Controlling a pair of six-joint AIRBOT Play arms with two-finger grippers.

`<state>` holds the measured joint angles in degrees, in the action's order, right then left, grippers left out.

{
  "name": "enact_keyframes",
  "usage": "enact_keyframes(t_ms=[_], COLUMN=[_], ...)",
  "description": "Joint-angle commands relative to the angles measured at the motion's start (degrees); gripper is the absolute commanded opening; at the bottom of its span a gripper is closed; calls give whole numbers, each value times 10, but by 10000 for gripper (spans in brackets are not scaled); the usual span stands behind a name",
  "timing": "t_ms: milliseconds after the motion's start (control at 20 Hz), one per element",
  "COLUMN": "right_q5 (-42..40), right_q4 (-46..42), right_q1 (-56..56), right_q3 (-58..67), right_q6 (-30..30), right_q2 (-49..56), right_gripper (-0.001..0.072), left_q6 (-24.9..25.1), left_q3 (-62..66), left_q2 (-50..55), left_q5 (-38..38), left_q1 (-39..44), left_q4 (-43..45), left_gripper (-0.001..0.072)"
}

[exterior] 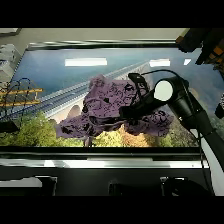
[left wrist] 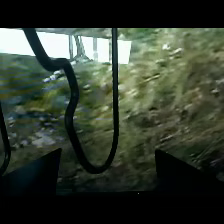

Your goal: Fold the clothes and pants, and hang the long-sleeved shirts on hangers.

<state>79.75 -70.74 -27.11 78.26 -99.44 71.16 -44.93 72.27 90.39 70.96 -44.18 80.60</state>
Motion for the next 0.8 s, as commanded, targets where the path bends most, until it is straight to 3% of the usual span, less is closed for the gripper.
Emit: enact_keyframes(t_ms=[0,600,700,750], right_q5=[-8,-7,-7,-7], right_q4=[0,0,0,0], right_q1=[0,0,0,0], right_q3=[1,1,1,1], right_q6=[-4,-4,-4,-4], right_q2=[0,0,0,0], right_gripper=[44,44,44,44], left_q6=[2,2,2,2], left_q3=[0,-10,-10,-10], left_q2=[16,35,36,36], left_q5=[1,6,5,5], left_q1=[0,0,0,0], left_q4=[-14,-16,-16,-16], left_gripper=[590,576,435,421])
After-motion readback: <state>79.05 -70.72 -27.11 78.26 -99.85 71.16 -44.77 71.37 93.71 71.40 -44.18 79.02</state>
